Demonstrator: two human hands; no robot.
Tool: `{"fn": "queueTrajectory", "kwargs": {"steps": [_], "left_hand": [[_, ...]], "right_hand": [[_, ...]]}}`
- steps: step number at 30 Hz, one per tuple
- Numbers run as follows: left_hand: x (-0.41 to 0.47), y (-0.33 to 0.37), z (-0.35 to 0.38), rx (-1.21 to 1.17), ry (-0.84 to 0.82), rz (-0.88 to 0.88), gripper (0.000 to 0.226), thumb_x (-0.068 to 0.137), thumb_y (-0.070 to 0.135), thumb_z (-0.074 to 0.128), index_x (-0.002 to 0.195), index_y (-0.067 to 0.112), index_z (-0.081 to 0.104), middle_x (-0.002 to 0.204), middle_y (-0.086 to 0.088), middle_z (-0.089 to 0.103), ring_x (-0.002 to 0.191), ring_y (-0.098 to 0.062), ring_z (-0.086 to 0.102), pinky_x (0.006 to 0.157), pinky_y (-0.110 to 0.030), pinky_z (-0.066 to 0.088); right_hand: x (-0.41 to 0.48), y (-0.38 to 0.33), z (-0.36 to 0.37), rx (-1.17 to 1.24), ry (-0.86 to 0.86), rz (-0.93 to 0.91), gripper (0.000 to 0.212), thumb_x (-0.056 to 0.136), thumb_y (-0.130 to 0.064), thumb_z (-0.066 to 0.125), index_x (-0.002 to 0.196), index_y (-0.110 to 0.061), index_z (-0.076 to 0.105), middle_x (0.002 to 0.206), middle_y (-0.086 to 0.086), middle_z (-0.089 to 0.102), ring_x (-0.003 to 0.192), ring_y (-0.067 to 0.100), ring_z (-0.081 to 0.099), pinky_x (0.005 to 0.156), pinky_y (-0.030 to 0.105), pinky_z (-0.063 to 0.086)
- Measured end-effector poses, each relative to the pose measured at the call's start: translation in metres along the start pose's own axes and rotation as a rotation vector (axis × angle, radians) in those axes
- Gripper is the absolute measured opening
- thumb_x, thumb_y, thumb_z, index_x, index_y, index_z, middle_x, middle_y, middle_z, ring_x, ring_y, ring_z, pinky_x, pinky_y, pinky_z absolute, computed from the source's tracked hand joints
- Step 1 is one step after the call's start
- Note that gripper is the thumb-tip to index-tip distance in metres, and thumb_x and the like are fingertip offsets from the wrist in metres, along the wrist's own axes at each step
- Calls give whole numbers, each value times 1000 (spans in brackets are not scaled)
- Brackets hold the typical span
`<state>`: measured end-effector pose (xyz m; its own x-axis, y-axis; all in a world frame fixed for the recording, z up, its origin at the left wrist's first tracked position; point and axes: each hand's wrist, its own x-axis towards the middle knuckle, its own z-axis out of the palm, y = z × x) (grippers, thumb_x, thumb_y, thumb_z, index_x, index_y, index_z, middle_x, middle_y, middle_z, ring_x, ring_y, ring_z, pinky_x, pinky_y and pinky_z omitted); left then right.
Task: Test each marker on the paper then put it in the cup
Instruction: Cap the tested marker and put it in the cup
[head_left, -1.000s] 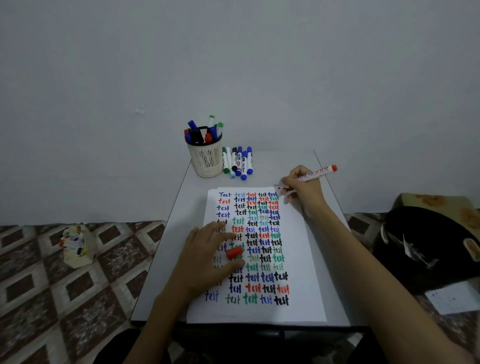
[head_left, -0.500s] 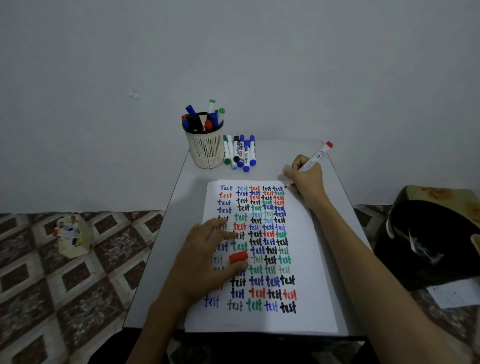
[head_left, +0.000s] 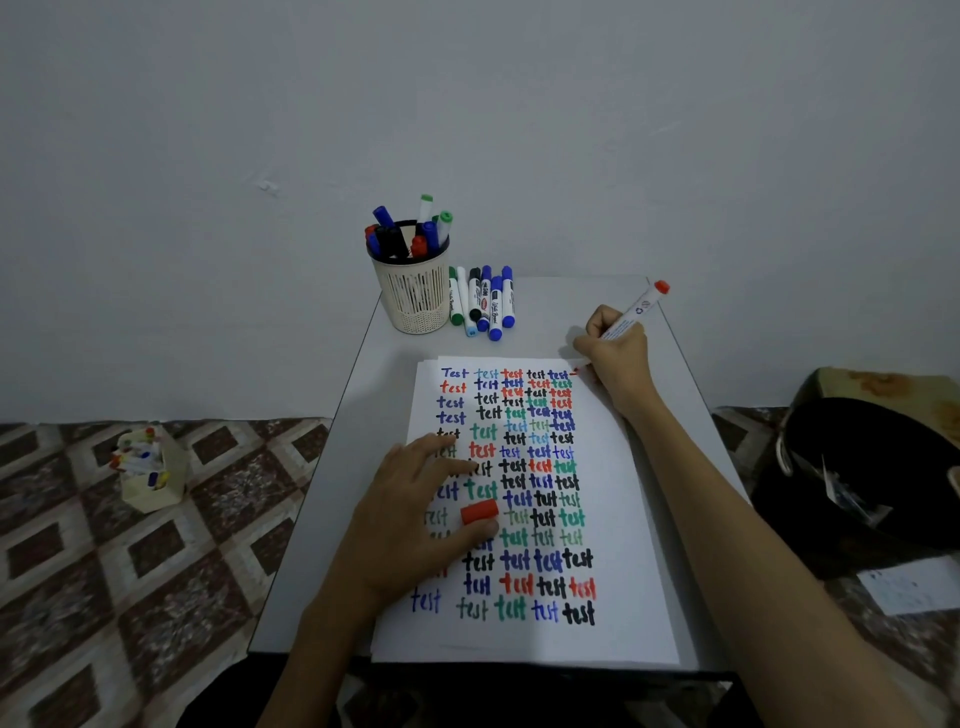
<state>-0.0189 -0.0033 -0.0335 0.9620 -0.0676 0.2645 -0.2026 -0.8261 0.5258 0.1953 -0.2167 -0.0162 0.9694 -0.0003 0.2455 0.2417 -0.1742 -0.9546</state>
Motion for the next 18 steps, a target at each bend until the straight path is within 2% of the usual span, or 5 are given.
{"fn": "queueTrajectory", "kwargs": {"steps": [3,8,13,18], "left_hand": [[0,0,0,8,-4,-4,65,69,78,53,121,39,51,140,20,34,129,-2,29,101,-28,30],[1,0,0,-3,-8,-12,64,70,77,54,121,39,51,140,19,35,129,-4,31,104,-34,33],[-1,1,-1,-14,-2,-15,64,70,76,55,121,37,51,140,18,36,130,-4,31,107,-41,34],[0,1,-1,-10,-4,-14,65,70,76,54,121,36,52,140,17,36,130,-5,31,105,-38,36]], "right_hand": [[0,1,0,-7,-22,2,33,80,9,60,64,-14,42,61,5,48,55,21,50,51,24,47],[-1,-1,2,-32,-32,20,35,80,7,62,61,-14,42,62,5,46,62,21,51,60,31,50],[-1,1,-1,0,23,21,36,80,8,60,62,-15,40,61,2,44,64,21,48,62,32,48],[-2,-1,1,-10,18,6,36,81,9,59,63,-15,39,63,3,44,62,18,49,62,28,49]]}}
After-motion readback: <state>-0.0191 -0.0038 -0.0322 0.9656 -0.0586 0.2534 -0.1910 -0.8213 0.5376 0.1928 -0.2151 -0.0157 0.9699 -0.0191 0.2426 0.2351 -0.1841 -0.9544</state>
